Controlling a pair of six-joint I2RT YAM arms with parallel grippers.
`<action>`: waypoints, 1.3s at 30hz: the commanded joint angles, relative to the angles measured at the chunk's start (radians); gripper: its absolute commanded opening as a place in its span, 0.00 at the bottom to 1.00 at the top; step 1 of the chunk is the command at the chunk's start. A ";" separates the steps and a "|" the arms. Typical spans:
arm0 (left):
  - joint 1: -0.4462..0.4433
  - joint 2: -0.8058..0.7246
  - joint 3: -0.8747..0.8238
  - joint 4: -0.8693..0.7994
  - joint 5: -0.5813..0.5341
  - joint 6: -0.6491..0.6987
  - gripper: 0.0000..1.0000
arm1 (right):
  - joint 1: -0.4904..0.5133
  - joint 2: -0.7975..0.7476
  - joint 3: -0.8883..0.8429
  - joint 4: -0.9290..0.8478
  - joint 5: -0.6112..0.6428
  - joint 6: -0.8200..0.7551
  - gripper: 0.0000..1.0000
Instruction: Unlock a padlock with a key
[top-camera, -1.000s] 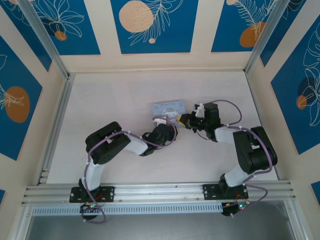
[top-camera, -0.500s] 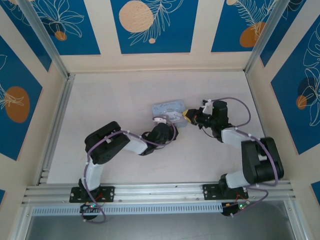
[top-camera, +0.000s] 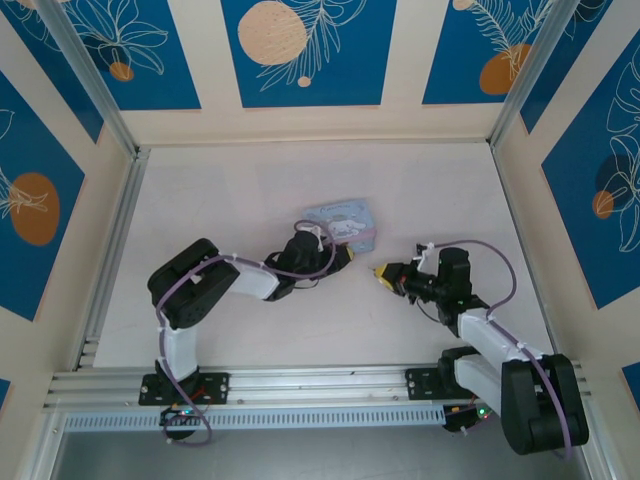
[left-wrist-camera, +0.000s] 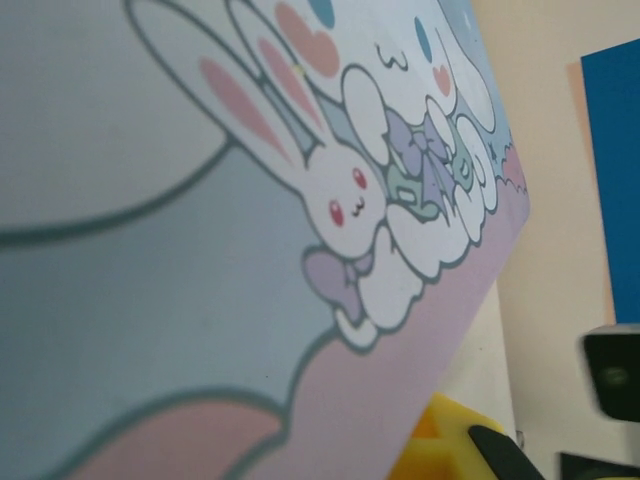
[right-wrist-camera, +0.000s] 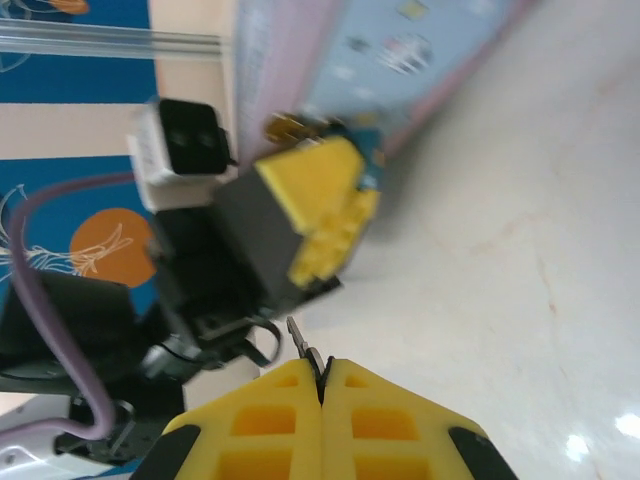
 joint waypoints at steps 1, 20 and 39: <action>0.015 -0.038 -0.019 0.120 0.090 -0.041 0.00 | 0.034 0.008 -0.021 0.095 -0.018 0.047 0.00; 0.059 -0.104 -0.154 0.292 0.131 -0.157 0.00 | 0.126 0.285 0.039 0.380 0.034 0.111 0.00; 0.070 -0.186 -0.077 0.182 0.257 -0.215 0.00 | 0.134 0.175 0.061 0.336 0.059 0.196 0.00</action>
